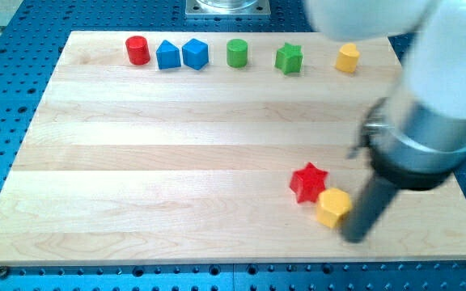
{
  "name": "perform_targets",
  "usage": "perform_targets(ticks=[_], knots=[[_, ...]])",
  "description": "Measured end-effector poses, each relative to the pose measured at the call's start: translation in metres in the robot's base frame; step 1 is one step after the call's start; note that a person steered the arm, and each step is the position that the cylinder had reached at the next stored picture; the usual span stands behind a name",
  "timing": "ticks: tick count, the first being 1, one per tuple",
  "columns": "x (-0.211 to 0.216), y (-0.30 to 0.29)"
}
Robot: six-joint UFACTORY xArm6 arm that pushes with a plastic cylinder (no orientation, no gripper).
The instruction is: Push the red star into the red circle
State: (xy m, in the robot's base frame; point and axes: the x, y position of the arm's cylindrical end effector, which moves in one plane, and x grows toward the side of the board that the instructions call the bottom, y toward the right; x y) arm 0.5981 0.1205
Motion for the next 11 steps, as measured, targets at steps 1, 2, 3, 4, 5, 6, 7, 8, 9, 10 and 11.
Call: perform_targets(ticks=[1,2,3,4,5,6,7,8,9,10,11], knots=[[-0.040,-0.063],[-0.075,-0.099],[0.006,-0.095],[-0.004,-0.038],[-0.060,-0.051],[-0.115,-0.096],[-0.034,-0.104],[-0.036,-0.014],[-0.095,0.007],[-0.163,-0.116],[-0.197,-0.154]])
